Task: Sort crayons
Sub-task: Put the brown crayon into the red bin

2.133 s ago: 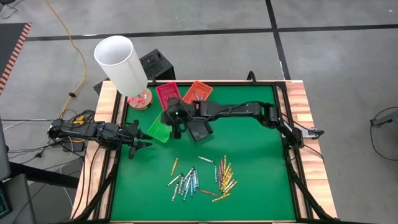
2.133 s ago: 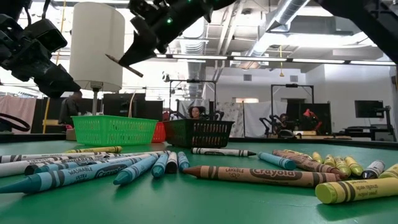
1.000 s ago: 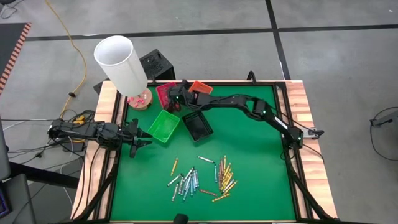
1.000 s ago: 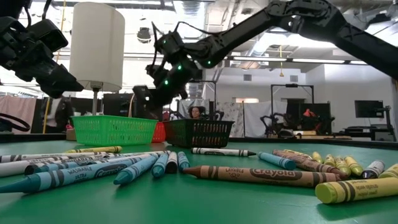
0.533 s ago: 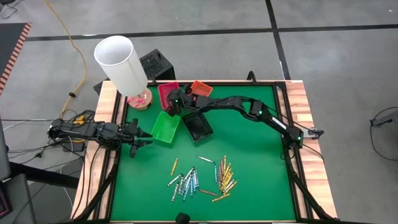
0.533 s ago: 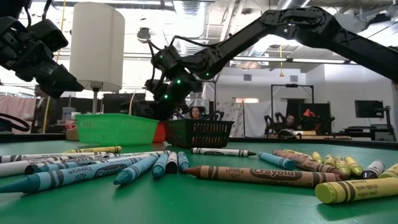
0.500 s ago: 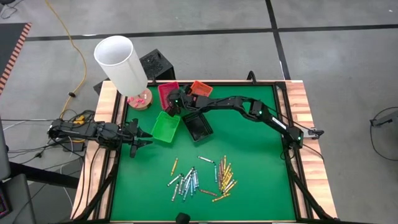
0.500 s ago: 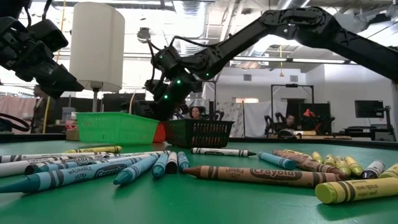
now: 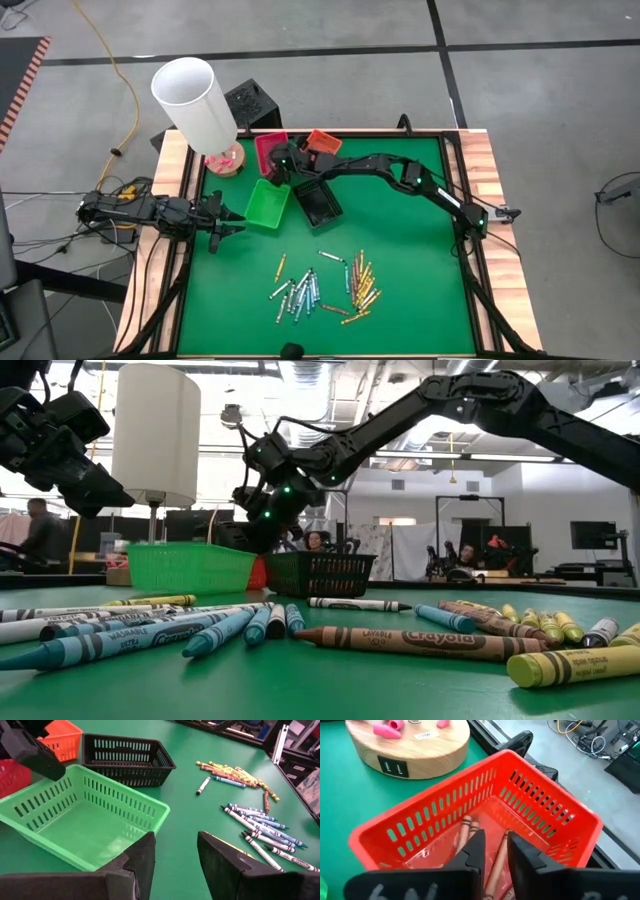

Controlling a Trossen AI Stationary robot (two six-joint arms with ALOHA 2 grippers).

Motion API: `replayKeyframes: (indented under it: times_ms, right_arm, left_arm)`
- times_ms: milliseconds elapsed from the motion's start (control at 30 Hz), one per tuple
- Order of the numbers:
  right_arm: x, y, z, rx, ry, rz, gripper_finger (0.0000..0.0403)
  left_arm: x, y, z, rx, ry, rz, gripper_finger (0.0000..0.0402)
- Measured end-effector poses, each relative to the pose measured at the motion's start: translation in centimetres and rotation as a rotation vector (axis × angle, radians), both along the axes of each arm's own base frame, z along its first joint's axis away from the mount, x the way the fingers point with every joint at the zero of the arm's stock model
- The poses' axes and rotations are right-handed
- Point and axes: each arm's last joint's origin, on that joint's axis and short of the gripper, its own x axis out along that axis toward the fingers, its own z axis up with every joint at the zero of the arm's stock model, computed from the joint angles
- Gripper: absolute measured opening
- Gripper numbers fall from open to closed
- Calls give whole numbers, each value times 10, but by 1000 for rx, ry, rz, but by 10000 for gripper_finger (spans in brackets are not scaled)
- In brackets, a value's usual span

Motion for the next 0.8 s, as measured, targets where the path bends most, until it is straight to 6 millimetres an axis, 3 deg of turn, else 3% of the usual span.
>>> replayKeyframes:
  times_ms: [167, 333, 500, 600, 733, 800]
  right_arm:
    - [0, 9, 40, -73, 42, 62, 79]
    - [-14, 33, 109, -150, 120, 158, 79]
    - [-60, 74, 179, -170, 305, 278, 79]
    - [-95, 101, 215, -135, 318, 309, 79]
    - [-139, 130, 251, -7, 274, 271, 79]
    - [-157, 143, 259, 58, 278, 249, 79]
  left_arm:
    - [0, 0, 0, -3, 0, 1, 137]
    - [0, 0, 0, -3, 1, 2, 137]
    - [0, 0, 0, -8, 0, 4, 137]
    - [0, 0, 0, -5, 0, 6, 137]
    - [0, 0, 0, -5, -1, 15, 137]
    - [0, 0, 0, -5, -1, 16, 137]
